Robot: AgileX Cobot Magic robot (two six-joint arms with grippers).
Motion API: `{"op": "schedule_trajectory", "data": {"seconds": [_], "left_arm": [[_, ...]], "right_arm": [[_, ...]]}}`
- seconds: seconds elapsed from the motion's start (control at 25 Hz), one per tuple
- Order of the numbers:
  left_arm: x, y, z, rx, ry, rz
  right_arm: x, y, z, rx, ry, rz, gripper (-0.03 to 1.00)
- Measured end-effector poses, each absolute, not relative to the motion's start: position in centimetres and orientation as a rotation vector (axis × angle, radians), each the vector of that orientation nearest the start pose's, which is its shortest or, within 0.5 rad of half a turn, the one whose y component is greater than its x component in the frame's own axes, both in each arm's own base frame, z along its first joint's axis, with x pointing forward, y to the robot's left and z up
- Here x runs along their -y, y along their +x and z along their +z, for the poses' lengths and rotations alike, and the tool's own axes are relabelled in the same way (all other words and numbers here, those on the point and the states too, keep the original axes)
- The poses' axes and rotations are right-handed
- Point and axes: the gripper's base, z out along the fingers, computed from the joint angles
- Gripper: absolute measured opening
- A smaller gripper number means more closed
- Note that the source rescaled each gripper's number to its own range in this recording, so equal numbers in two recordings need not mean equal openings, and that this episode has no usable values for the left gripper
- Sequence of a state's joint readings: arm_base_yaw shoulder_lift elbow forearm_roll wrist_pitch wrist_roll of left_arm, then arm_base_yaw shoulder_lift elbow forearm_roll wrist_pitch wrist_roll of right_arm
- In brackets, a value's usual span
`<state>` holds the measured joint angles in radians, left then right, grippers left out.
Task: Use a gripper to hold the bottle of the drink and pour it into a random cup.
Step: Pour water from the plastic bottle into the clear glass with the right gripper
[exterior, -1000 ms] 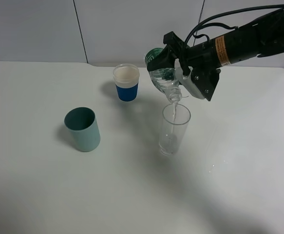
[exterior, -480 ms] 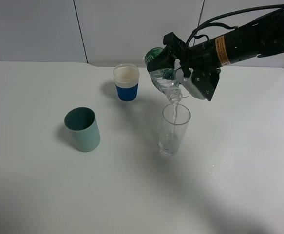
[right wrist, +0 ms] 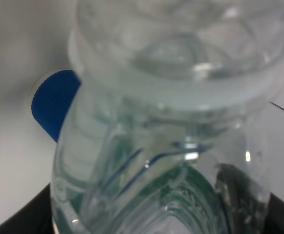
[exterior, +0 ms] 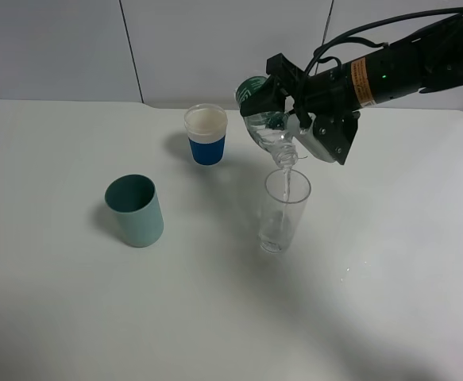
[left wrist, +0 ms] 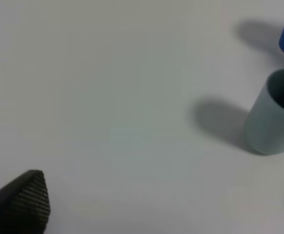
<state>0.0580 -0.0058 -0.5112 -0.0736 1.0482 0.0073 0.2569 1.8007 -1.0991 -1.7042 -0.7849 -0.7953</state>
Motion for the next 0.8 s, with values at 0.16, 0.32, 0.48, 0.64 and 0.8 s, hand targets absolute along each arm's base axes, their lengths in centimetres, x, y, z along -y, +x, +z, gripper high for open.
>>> {"op": "schedule_trajectory", "data": {"seconds": [0.16, 0.32, 0.48, 0.64, 0.8], "left_arm": [[0.62, -0.64, 28.15, -2.012, -0.047, -0.046], [0.62, -0.64, 28.15, -2.012, -0.047, -0.046], [0.62, -0.64, 28.15, -2.012, -0.047, -0.046], [0.62, -0.64, 28.15, -2.012, -0.047, -0.046], [0.62, -0.64, 28.15, -2.012, -0.047, -0.046]], "right_arm": [[-15.49, 33.9, 21.85, 0.023, -2.113, -0.481, 0.01], [-15.49, 33.91, 21.86, 0.033, -2.112, -0.488, 0.01], [-15.51, 33.93, 21.89, 0.035, -2.108, -0.493, 0.01], [-15.5, 33.94, 21.89, 0.037, -2.109, -0.494, 0.01], [-15.55, 33.98, 21.96, 0.03, -2.1, -0.498, 0.01]]}}
